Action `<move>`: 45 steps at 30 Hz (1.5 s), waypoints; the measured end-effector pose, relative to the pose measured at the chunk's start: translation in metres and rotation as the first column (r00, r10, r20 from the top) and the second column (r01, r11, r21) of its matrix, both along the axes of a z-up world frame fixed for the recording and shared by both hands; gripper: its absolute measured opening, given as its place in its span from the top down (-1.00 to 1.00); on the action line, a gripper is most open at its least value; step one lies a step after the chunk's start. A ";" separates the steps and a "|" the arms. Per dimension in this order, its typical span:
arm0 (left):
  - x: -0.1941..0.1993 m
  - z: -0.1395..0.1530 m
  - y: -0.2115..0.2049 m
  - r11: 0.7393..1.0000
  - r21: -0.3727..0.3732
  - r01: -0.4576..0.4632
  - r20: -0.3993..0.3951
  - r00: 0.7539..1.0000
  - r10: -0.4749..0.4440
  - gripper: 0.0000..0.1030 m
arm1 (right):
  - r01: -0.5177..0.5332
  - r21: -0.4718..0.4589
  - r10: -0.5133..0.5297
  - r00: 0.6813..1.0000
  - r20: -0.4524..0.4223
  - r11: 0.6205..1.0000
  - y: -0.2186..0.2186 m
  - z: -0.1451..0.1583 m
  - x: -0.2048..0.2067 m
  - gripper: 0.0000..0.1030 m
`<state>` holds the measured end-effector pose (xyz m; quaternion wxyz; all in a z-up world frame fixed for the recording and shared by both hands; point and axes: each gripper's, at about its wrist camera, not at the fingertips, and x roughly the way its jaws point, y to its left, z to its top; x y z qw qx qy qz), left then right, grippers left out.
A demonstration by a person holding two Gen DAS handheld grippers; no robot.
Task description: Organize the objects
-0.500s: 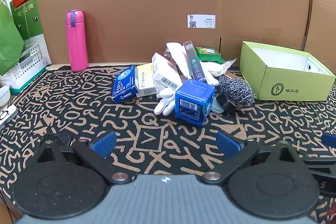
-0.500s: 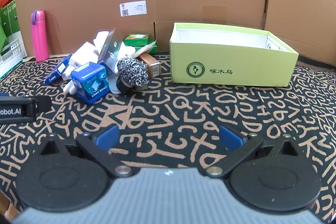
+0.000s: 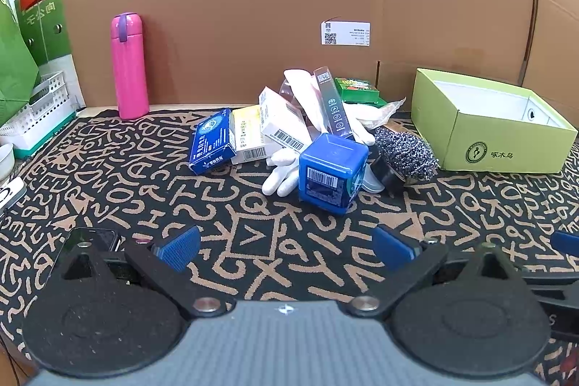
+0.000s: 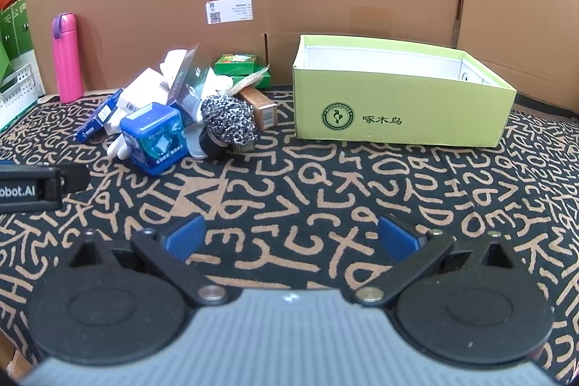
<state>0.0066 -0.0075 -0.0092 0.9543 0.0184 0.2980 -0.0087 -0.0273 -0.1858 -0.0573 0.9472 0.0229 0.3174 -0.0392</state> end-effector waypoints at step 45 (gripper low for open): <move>0.030 -0.014 0.007 0.999 -0.042 0.022 -0.059 0.998 -0.024 -1.00 | -0.031 0.010 0.031 0.999 -0.016 0.999 0.003 -0.012 0.023 -1.00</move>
